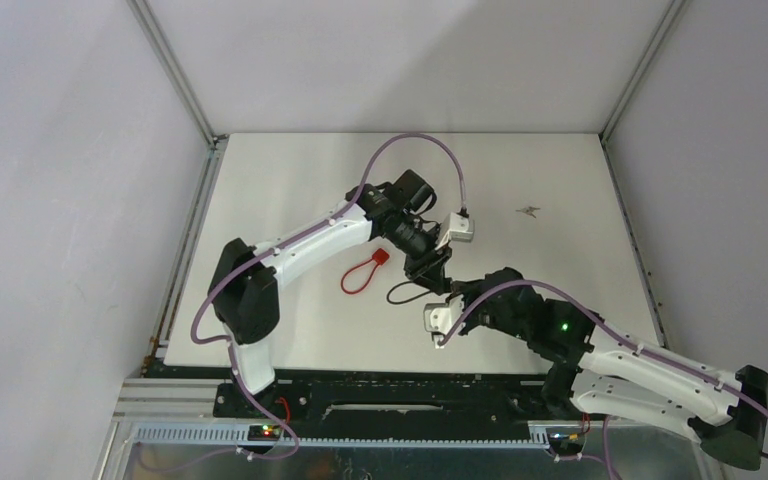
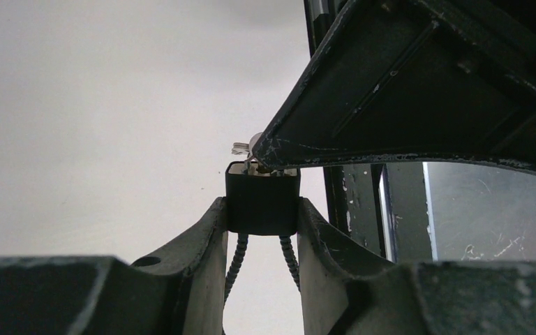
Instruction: Unlock with the key
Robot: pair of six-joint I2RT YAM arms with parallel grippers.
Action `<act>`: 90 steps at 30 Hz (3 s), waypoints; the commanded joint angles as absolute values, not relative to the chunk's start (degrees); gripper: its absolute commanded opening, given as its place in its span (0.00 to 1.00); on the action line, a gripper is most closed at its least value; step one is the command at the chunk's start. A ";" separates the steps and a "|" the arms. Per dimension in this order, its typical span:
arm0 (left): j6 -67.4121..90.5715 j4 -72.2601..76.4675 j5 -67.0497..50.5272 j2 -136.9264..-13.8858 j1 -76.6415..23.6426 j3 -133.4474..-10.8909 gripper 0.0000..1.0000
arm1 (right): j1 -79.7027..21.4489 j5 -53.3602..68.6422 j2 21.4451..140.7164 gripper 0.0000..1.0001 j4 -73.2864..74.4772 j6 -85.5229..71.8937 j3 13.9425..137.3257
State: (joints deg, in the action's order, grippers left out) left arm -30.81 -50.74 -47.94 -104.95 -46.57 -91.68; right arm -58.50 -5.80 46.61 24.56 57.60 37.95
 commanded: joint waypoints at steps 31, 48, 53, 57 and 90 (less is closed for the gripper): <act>-29.91 -66.20 -52.40 -106.98 -41.13 -93.93 0.00 | -47.07 5.80 37.81 0.42 26.98 52.33 38.95; -32.90 -70.17 -60.10 -106.92 -45.21 -98.48 0.00 | -50.89 23.84 49.44 0.70 31.55 45.09 47.81; -33.10 -70.32 -60.54 -106.98 -45.70 -98.87 0.00 | -52.41 24.22 51.96 0.66 31.66 45.00 47.81; -33.40 -70.67 -61.11 -106.69 -45.86 -98.96 0.00 | -52.59 22.99 52.97 0.58 31.02 44.88 47.79; -32.64 -66.06 -55.71 -106.98 -42.34 -89.75 0.00 | -50.68 -5.72 43.43 0.00 31.68 55.25 38.65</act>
